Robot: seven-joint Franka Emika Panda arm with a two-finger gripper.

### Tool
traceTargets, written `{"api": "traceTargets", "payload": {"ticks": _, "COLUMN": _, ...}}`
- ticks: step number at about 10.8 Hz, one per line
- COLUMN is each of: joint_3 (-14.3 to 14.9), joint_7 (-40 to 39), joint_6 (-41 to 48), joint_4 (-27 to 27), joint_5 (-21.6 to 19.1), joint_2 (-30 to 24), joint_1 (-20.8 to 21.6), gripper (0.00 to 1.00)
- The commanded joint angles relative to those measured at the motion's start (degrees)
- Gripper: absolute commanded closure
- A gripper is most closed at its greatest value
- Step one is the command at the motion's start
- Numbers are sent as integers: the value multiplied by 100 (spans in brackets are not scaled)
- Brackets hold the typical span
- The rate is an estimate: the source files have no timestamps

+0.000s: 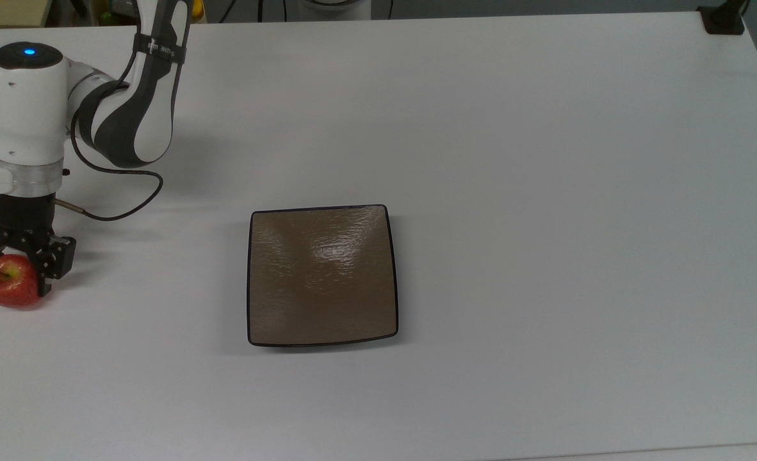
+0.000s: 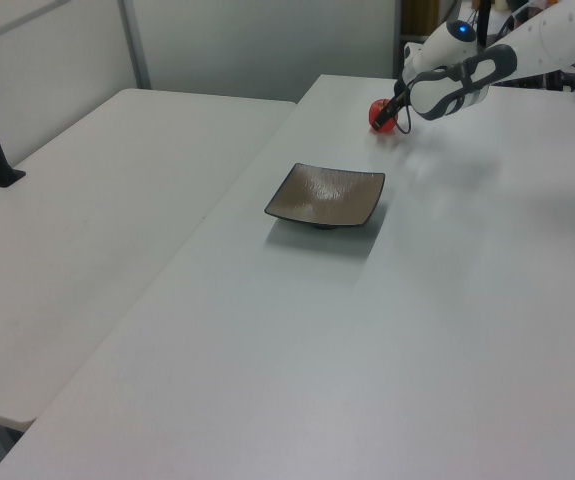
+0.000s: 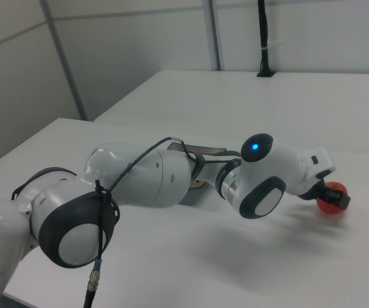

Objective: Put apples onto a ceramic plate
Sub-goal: 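Close the gripper around the red apple, then lift the apple and carry it toward the square plate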

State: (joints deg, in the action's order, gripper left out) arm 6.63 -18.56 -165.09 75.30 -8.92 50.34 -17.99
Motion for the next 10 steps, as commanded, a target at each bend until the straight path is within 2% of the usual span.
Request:
{"api": "traceTargets", "payload": {"ticks": 1, "joint_3": -170, "joint_7": 28, "joint_6": -32, "joint_4": 54, "joint_5": 30, "joint_2": -330, "joint_1": -152, "gripper": 61}}
{"api": "traceTargets", "payload": {"ticks": 3, "joint_3": -188, "joint_7": 63, "joint_6": 12, "joint_4": 238, "joint_5": 4, "joint_2": -708, "joint_1": -99, "gripper": 61}}
{"api": "traceTargets", "payload": {"ticks": 6, "joint_3": -407, "joint_7": 125, "joint_6": 230, "joint_4": 905, "joint_5": -66, "joint_2": -1761, "joint_1": -82, "gripper": 61}}
{"api": "traceTargets", "payload": {"ticks": 10, "joint_3": -434, "joint_7": 116, "joint_6": 2820, "joint_4": 934, "joint_5": -417, "joint_2": -3116, "joint_1": 304, "gripper": 61}}
